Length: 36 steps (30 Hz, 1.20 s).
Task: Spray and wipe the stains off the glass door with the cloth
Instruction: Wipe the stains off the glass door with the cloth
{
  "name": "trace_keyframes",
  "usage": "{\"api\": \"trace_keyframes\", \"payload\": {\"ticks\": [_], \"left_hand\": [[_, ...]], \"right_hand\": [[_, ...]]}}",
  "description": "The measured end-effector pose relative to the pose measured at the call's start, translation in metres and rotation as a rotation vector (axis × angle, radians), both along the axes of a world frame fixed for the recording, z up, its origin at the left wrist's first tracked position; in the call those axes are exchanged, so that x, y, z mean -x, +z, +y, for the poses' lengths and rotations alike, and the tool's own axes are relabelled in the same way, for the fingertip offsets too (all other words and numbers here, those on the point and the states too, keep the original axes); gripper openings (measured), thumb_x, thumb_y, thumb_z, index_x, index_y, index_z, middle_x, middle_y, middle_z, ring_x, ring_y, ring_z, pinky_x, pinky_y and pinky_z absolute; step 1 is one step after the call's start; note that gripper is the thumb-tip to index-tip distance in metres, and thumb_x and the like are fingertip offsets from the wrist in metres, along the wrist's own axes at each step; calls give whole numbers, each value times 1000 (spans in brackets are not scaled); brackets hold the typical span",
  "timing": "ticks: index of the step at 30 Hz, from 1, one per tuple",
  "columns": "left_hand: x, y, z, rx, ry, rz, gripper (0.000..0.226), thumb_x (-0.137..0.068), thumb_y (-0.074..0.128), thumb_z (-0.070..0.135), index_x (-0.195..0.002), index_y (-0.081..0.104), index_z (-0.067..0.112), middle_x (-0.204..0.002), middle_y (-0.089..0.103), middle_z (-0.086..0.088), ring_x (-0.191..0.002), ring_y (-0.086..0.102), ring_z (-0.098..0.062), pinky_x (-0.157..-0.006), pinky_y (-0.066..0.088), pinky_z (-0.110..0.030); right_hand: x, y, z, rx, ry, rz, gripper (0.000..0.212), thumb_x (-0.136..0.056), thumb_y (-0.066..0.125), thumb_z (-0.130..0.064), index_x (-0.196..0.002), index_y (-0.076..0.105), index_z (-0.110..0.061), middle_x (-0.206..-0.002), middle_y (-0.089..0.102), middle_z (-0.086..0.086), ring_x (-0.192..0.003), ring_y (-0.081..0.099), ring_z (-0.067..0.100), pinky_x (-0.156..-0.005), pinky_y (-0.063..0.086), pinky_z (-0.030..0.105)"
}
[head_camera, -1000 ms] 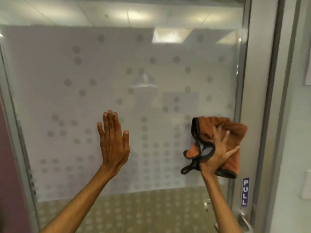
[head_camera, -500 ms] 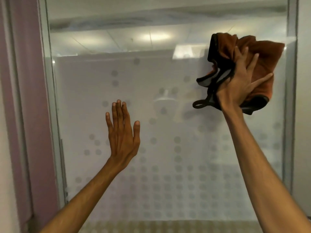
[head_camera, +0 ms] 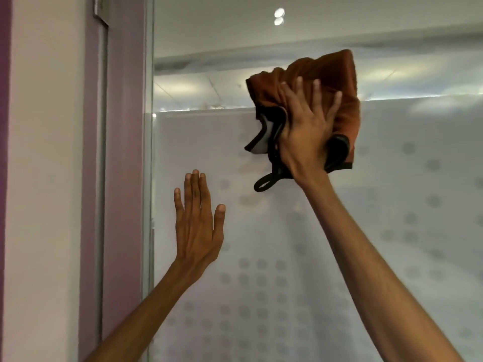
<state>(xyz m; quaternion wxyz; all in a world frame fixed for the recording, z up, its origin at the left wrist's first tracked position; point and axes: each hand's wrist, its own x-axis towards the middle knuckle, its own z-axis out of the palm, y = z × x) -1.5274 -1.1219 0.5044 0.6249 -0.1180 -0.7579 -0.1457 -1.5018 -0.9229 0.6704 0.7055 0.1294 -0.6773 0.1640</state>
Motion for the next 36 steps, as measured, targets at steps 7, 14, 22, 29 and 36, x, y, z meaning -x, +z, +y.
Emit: {"api": "trace_keyframes", "payload": {"ticks": [7, 14, 22, 29, 36], "left_hand": [[4, 3, -41, 6, -6, -3, 66, -105, 12, 44, -158, 8, 5, -167, 6, -11, -156, 2, -20, -127, 2, -47], [10, 7, -60, -35, -53, 13, 63, -105, 13, 41, -158, 5, 8, -168, 2, -5, -155, -2, -16, -127, -3, -32], [8, 2, -67, -57, -112, 30, 59, -105, 20, 30, -158, 5, 9, -167, 1, -2, -155, -4, -12, -126, -5, -27], [2, -10, -63, -43, -114, 6, 59, -105, 23, 27, -157, 6, 7, -167, 0, -4, -155, -5, -17, -127, -3, -37], [9, -28, -61, -40, -89, 23, 60, -104, 20, 30, -158, 8, 5, -167, 5, -10, -156, -3, -20, -127, -3, -39]], "right_hand": [[12, 17, -60, -97, -9, -22, 47, -104, 32, -28, -151, 40, -29, -160, 33, -2, -154, 14, 24, -122, -11, 48], [18, 27, -108, -303, -25, -54, 46, -106, 29, -38, -150, 39, -33, -161, 32, -4, -154, 12, 24, -123, -9, 52], [15, 18, -111, -451, 30, -90, 48, -100, 37, -21, -145, 47, -32, -158, 36, -7, -153, 16, 18, -124, -5, 50], [13, -35, -8, -263, 20, 52, 54, -92, 52, -6, -141, 52, -29, -153, 45, -5, -149, 30, 17, -123, 5, 51], [14, -121, 50, 121, 9, 208, 53, -93, 57, -6, -139, 50, -33, -152, 37, -21, -148, 11, -7, -118, 14, 66]]}}
